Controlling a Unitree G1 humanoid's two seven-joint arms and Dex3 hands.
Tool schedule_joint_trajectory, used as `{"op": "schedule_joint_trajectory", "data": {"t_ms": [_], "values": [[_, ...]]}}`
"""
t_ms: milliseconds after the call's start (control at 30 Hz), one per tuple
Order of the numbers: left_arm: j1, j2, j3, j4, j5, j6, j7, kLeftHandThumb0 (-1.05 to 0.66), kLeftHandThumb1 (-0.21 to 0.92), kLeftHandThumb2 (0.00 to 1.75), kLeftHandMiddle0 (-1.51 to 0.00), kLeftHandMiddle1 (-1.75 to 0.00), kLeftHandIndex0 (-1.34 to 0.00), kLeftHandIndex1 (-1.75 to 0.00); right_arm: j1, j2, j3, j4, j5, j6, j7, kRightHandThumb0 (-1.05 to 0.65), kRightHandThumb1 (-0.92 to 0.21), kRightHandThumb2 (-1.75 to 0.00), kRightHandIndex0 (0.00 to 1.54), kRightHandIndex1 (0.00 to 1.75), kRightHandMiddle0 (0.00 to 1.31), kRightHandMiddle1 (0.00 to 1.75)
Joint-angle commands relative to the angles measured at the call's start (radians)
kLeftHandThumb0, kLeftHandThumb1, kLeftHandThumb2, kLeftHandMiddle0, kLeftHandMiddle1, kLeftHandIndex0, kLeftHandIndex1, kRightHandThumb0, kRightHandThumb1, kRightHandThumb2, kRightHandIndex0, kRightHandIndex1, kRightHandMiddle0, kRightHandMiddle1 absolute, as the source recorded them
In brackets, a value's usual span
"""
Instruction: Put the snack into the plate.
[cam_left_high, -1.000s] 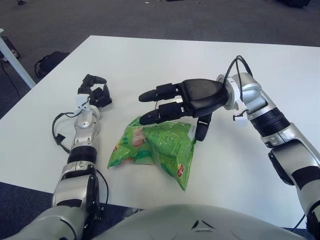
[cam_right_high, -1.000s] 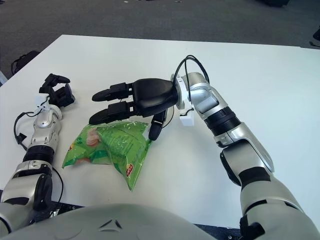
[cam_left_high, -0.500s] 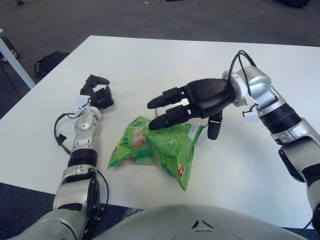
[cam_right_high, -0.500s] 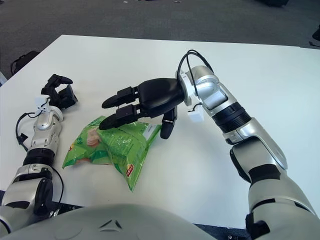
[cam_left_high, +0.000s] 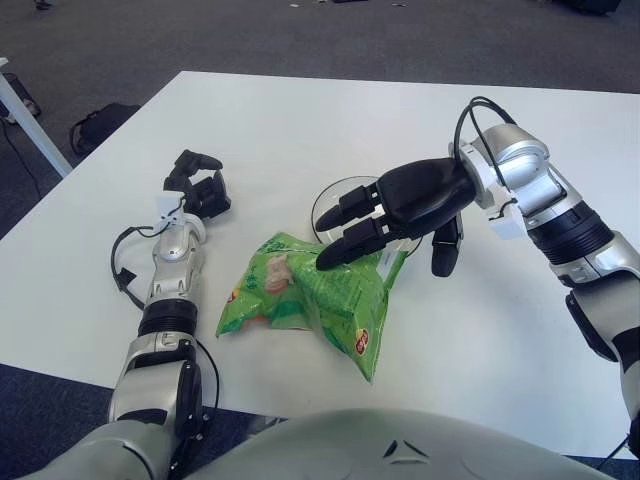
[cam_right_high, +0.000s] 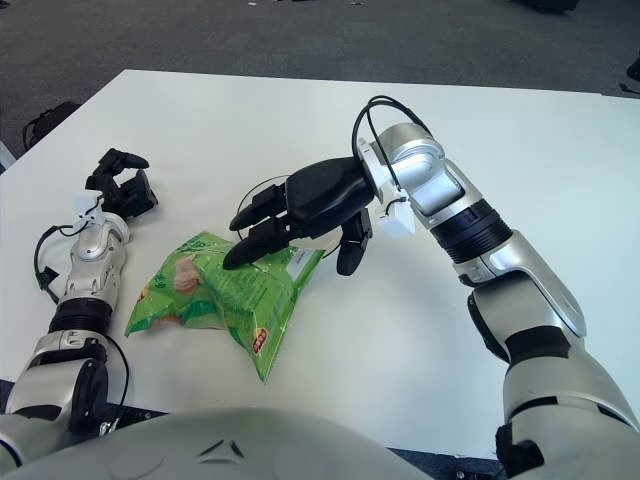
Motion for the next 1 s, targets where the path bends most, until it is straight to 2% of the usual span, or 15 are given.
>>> {"op": "schedule_joint_trajectory", "data": {"t_ms": [0,500,800,967], "values": [[0.063,-0.037,-0.014,0.033,0.008,0.016,0.000,-0.42,0.51,1.07,-1.06,-1.75,-0.46,-1.75,-0.029,-0.018,-0.006,-0.028,-0.013,0.035,0.034,-0.05,-0.51,-1.36,0.11,0.03,0.00,0.07],[0.074,-0.051,-0.017,-0.004,-0.011,0.041,-0.006,-0.42,0.52,1.06,-1.04,-1.75,-0.45,-1.75,-0.049,-0.014,-0.011,-0.038,-0.005,0.019,0.103,-0.13,-0.55,-1.27,0.17,0.04,0.00,0.20],[0.076,-0.054,-0.016,-0.010,-0.011,0.039,-0.006,-0.42,0.53,1.05,-1.06,-1.75,-0.45,-1.75,-0.051,-0.009,-0.017,-0.045,-0.047,0.031,0.107,-0.11,-0.56,-1.27,0.21,0.05,0.00,0.32],[0.076,-0.055,-0.016,-0.010,-0.007,0.035,0.000,-0.42,0.53,1.05,-1.06,-1.75,-0.45,-1.75,-0.046,0.005,-0.020,-0.043,-0.087,0.020,0.089,-0.16,-0.58,-1.22,0.23,0.05,0.00,0.35]]}}
